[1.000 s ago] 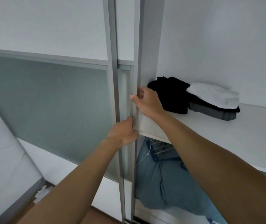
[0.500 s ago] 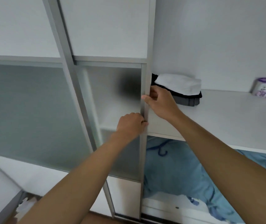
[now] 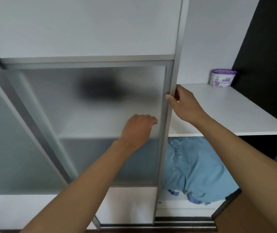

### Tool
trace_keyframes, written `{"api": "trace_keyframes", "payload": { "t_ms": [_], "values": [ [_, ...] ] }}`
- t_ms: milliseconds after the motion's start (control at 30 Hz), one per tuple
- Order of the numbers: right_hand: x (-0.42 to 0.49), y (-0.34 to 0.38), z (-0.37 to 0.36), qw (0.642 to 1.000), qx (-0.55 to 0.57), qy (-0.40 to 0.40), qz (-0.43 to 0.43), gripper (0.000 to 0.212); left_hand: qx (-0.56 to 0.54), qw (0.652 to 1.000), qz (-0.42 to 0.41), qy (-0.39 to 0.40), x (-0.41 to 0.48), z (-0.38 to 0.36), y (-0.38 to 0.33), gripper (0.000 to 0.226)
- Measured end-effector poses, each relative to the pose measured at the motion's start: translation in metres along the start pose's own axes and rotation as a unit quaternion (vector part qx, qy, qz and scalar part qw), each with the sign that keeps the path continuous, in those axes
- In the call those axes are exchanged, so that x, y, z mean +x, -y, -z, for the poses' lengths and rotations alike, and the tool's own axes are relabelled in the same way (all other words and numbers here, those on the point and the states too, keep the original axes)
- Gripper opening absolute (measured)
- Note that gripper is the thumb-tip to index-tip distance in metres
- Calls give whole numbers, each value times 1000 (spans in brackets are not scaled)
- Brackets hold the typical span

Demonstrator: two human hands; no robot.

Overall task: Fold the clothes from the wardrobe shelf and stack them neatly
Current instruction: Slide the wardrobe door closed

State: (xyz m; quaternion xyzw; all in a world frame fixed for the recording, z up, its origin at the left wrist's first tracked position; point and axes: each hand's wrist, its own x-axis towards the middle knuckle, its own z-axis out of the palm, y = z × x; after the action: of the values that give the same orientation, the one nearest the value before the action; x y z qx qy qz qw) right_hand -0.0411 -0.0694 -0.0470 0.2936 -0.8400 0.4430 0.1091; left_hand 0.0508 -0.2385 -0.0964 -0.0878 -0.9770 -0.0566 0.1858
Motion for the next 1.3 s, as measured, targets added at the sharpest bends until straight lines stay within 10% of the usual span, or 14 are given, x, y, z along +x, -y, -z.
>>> {"api": "trace_keyframes", "payload": {
  "t_ms": [300,833,1000,1300],
  "values": [
    [-33,-70,89,987,-98,-102,-78,25,133,956,-143,-217,60,28,-64,49],
    [-83,-188,235,931,-166,-203,-254,42,280,916,-197,-210,153,-38,-196,82],
    [-92,-235,274,912,-13,-264,-314,92,288,909,-174,-245,159,-52,-209,90],
    [-96,-280,297,911,91,-273,-295,62,313,891,-179,-276,170,-68,-223,90]
  ]
}}
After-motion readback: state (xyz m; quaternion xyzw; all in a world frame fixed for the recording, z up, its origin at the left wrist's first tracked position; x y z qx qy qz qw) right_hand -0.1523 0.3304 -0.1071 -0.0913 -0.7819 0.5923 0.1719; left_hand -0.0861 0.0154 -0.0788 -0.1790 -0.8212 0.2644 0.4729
